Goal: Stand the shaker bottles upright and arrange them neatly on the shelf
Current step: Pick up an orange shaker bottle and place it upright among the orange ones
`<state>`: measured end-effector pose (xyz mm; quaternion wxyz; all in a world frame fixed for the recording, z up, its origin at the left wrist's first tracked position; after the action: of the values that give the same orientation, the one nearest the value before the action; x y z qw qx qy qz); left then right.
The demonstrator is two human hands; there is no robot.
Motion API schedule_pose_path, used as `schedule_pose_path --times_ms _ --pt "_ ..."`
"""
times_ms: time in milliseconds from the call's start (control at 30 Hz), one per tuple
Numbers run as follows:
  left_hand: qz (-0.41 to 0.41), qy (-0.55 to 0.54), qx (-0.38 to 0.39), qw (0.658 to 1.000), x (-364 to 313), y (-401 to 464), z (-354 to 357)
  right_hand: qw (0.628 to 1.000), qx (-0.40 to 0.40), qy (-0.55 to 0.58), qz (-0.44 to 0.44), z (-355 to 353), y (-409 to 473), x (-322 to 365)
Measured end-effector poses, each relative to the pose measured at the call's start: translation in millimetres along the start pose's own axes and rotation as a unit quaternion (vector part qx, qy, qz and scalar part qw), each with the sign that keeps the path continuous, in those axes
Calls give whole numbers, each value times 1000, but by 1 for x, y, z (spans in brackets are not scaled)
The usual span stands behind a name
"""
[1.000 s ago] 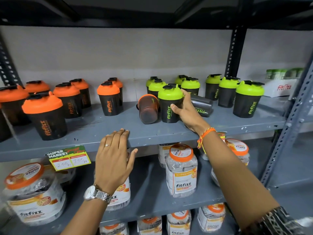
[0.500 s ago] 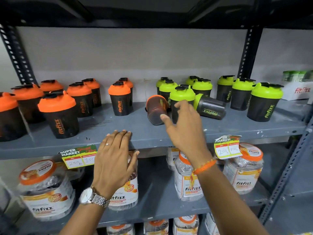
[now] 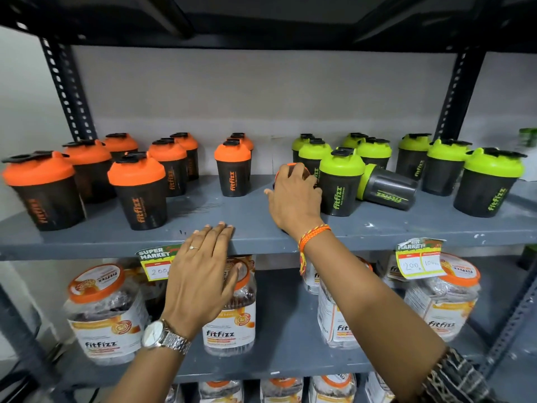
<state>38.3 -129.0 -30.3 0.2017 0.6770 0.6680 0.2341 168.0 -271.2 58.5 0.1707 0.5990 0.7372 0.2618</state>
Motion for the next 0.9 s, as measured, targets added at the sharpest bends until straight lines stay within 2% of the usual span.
schedule_pose_path --times_ms 200,367,433,533,667,800,867,900 --pt "1 1 7 1000 0 0 -1 991 14 134 0 -4 6 2" --pt "3 4 11 1000 0 0 -4 957 137 241 86 3 31 -4" --pt "3 5 12 1000 1 0 -4 934 180 287 109 5 39 -7" --pt "3 6 18 1000 2 0 -3 879 233 380 170 7 38 -10" --pt "2 9 16 1000 3 0 -2 822 252 463 218 8 31 -13" --pt "5 10 18 1000 3 0 -2 743 260 571 235 9 19 -7" --pt "6 9 19 1000 4 0 -2 735 228 599 221 9 15 -2" --pt "8 7 19 1000 4 0 -2 743 202 603 208 8 14 1"
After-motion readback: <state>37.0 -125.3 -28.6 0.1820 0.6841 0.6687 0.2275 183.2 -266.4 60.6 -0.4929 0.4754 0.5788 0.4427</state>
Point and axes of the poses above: each hand's wrist, its own y-axis towards the middle knuckle, its own z-axis out of the palm, x = y × z, the point moved 4 cm from there along y, towards the middle knuckle, and after that the axes turned 3 degrees about -y, right-handed, at the moved point
